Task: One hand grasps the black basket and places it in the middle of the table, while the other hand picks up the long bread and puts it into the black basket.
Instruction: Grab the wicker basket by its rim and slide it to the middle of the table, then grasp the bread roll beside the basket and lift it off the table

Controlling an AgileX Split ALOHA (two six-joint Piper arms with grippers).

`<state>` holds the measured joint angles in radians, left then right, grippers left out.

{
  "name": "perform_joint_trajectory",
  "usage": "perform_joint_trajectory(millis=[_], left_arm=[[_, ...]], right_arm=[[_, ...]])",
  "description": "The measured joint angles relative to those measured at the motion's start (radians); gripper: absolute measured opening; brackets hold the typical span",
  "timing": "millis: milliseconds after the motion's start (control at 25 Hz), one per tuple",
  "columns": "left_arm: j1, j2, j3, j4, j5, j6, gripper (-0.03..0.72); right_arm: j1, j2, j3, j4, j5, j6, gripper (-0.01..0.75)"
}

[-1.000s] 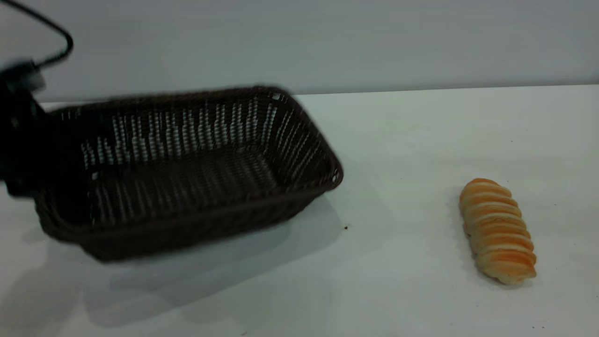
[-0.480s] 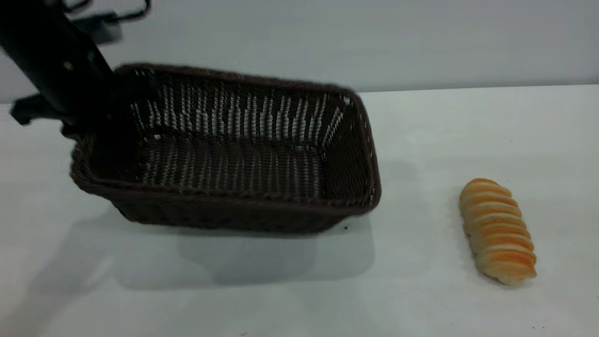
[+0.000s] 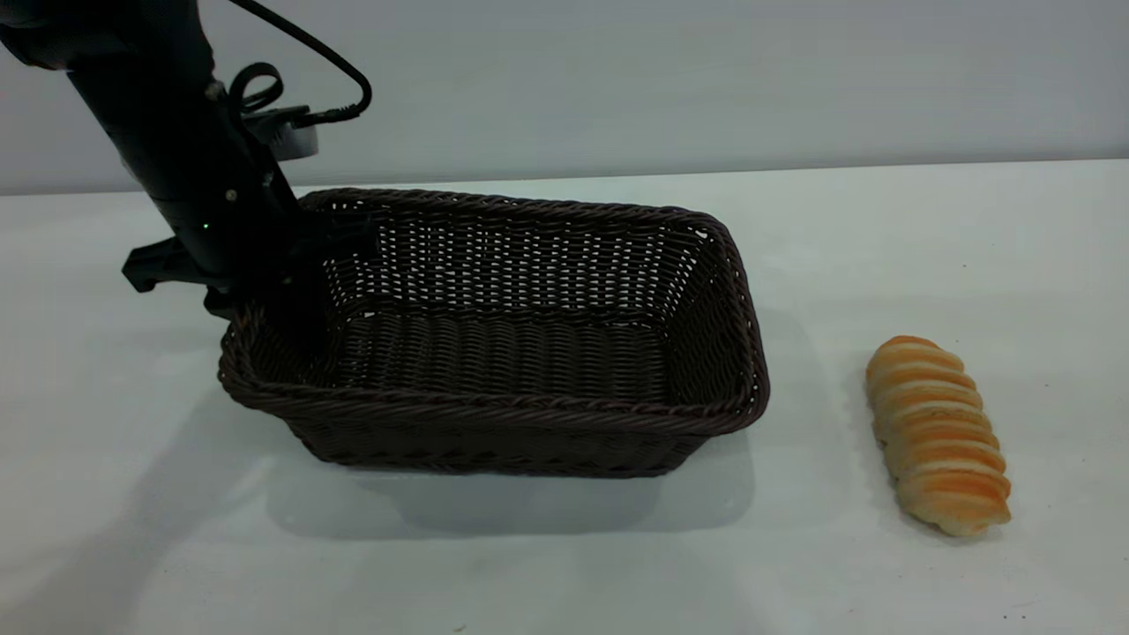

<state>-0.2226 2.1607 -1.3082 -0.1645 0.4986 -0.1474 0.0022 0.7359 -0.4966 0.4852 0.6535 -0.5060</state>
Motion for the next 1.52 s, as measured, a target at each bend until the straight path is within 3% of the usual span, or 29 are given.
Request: perform_joint_trajectory(millis=[240,560,680,1080,1280,1520], left_arm=[[0.0,0.0,-0.004,0.0,0.001,0.0,0.154],[0.0,0.0,-0.005,0.012,0.009,0.008,0.406],[0.0,0.0,-0.022,0.017,0.047,0.008,0.459],[0.0,-0.147,-0.203,0.307,0.375,-0.022,0.475],[0.0,-0.251,-0.235,0.381,0.447,-0.022,0.475],[0.0,-0.3,-0.236,0.371,0.489,-0.024,0.476]], right_arm=[[0.0,0.0,0.0,0.0,0.0,0.0,0.543],[0.0,0.0,0.0,0.0,-0.003,0.0,0.543],[0.0,0.0,0.0,0.0,-0.003,0.0,0.543],[0.0,0.128,-0.001,0.119,-0.006,-0.071,0.543],[0.0,0.353,-0.021,0.3,-0.058,-0.235,0.543],[0.0,0.684,-0.158,0.37,-0.164,-0.34,0.543]])
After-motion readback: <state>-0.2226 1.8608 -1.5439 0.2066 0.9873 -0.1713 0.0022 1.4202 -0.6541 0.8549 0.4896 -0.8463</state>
